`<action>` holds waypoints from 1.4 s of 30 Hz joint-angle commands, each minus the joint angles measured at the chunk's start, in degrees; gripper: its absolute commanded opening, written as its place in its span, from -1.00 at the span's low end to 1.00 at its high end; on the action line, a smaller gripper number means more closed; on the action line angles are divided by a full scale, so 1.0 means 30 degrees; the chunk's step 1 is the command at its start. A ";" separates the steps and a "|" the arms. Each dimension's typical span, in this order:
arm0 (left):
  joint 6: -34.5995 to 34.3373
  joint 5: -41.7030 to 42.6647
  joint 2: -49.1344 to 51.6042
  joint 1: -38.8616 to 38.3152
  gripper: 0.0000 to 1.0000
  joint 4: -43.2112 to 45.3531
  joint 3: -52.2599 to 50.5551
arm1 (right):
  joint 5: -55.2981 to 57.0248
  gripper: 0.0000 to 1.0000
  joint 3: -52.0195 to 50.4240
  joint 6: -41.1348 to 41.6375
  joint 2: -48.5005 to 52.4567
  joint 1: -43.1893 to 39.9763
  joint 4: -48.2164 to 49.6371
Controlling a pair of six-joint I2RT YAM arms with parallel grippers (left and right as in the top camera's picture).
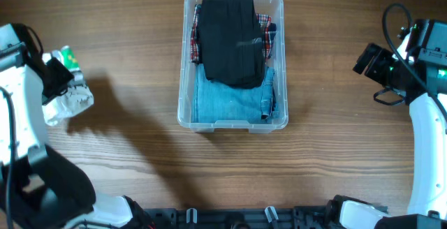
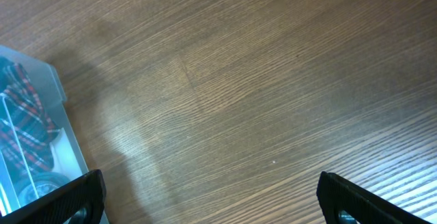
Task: Pack container
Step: 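Lift the white T-shirt and carry it over the container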
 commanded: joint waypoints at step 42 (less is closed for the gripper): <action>-0.4583 -0.0408 -0.1734 -2.0859 -0.92 -0.1231 0.4371 | 0.0189 0.99 0.0189 -0.0022 0.0175 -0.0095 0.0066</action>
